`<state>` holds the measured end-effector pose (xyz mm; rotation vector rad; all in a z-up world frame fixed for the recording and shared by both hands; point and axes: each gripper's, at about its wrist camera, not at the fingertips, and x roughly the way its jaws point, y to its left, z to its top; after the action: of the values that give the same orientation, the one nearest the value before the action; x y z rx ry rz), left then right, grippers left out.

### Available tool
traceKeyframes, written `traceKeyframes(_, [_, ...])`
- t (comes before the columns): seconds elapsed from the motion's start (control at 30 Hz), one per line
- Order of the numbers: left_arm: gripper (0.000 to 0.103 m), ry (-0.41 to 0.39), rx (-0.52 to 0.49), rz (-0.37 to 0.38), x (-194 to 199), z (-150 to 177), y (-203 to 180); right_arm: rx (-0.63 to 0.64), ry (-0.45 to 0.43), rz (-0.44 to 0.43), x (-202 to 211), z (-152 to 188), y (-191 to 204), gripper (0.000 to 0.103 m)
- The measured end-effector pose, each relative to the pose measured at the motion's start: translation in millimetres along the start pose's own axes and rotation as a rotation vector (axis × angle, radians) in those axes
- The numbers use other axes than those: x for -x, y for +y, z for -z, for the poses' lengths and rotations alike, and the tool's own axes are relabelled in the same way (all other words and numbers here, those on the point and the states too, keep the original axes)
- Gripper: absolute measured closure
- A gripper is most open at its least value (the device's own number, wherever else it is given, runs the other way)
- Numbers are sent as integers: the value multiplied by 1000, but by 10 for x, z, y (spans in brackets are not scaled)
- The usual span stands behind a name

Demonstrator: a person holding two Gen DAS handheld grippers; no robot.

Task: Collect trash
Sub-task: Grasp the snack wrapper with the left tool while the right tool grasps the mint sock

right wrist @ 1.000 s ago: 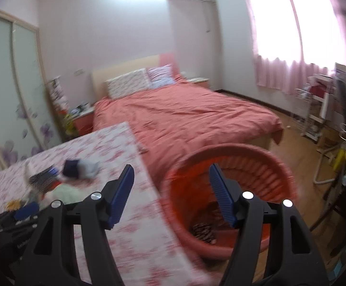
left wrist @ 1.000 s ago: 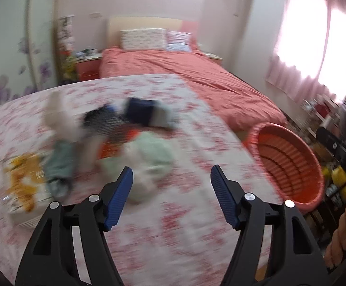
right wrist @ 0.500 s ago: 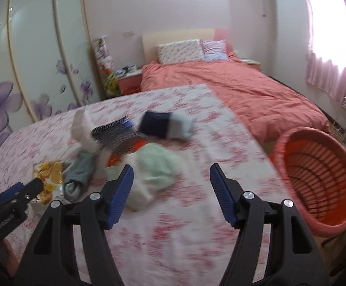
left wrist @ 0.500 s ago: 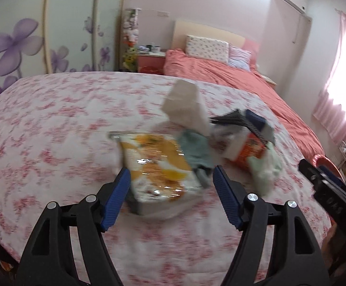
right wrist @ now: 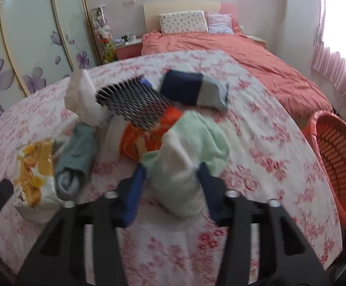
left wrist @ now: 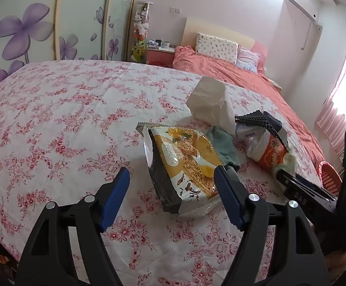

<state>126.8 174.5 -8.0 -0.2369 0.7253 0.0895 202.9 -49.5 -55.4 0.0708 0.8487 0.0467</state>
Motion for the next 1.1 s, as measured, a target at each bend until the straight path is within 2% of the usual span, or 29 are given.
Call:
traceKeyframes(0.07, [22, 0, -1, 1, -20, -2, -12, -17, 9, -3, 8, 45, -133, 90])
traceKeyframes(0.17, [18, 2, -13, -3, -44, 9, -76, -35, -15, 19, 83, 81, -291, 93])
traceKeyframes(0.3, [12, 12, -24, -21, -119, 13, -190, -78, -46, 53, 199, 93, -538, 93])
traceKeyframes(0.47, [10, 33, -47, -60, -246, 17, -320, -95, -52, 63, 238, 91, -692, 93])
traceKeyframes(0.6, [10, 47, -41, -118, -353, -3, -325, -92, -45, 64, 218, 119, -729, 93])
traceKeyframes(0.8, [10, 80, -46, -166, -482, -14, -271, -88, -38, 57, 189, 142, -729, 93])
traceKeyframes(1.1, [10, 94, -2, -122, -439, -56, 28, -79, -35, 52, 184, 129, -697, 93])
